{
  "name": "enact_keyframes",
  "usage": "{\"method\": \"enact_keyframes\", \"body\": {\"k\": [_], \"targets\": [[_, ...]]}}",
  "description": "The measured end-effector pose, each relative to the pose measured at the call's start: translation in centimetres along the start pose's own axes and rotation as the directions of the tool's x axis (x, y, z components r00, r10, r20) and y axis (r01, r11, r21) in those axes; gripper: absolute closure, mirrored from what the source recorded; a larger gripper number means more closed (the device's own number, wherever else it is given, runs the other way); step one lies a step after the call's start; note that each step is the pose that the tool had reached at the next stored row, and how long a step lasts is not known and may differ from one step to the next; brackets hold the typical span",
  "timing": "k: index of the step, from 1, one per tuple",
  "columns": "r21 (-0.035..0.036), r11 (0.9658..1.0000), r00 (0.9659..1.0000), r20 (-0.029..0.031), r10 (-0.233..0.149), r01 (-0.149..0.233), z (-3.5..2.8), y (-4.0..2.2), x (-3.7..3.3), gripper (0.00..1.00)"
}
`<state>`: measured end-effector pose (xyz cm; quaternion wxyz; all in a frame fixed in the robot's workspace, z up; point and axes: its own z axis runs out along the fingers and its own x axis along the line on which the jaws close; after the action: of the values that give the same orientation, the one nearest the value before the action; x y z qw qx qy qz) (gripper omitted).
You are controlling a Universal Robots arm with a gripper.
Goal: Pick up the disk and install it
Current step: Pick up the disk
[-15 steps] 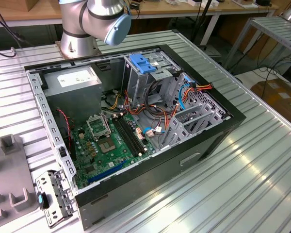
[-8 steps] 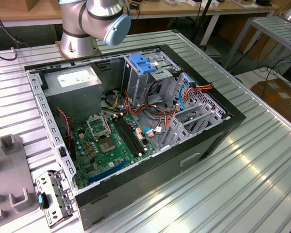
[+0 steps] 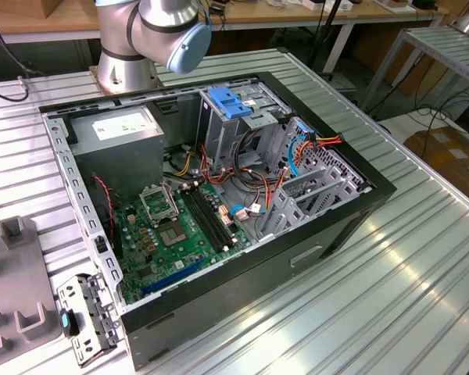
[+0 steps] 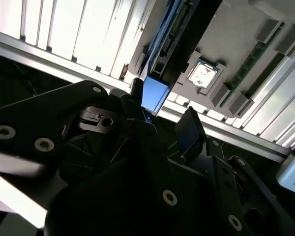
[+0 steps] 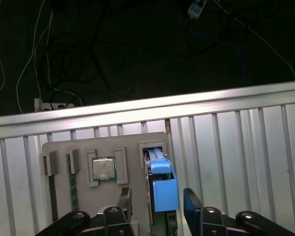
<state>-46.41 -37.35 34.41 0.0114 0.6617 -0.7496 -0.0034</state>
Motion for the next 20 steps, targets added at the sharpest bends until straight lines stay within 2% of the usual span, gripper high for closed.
{"method": "enact_keyframes", "body": {"k": [2, 8, 9, 13, 16, 18, 20], "targets": [[0.0006, 1.0000, 1.0000, 0.0000, 0.000, 0.000, 0.57, -0.04, -0.03, 0.46], [0.0017, 1.0000, 1.0000, 0.0001, -0.001, 0.001, 1.59, -0.04, -0.12, 0.46], [0.0023, 1.0000, 1.0000, 0.0001, -0.002, 0.002, 1.97, -0.05, -0.17, 0.46], [0.0035, 1.0000, 1.0000, 0.0002, -0.002, 0.002, 2.68, 0.02, -0.32, 0.46], [0.0037, 1.0000, 1.0000, 0.0002, -0.002, 0.002, 3.84, 0.06, -0.49, 0.46], [0.0043, 1.0000, 1.0000, 0.0004, -0.002, 0.002, 4.48, 0.35, -0.46, 0.46], [0.0046, 1.0000, 1.0000, 0.0003, -0.002, 0.002, 4.57, 0.36, -0.54, 0.46]]}}
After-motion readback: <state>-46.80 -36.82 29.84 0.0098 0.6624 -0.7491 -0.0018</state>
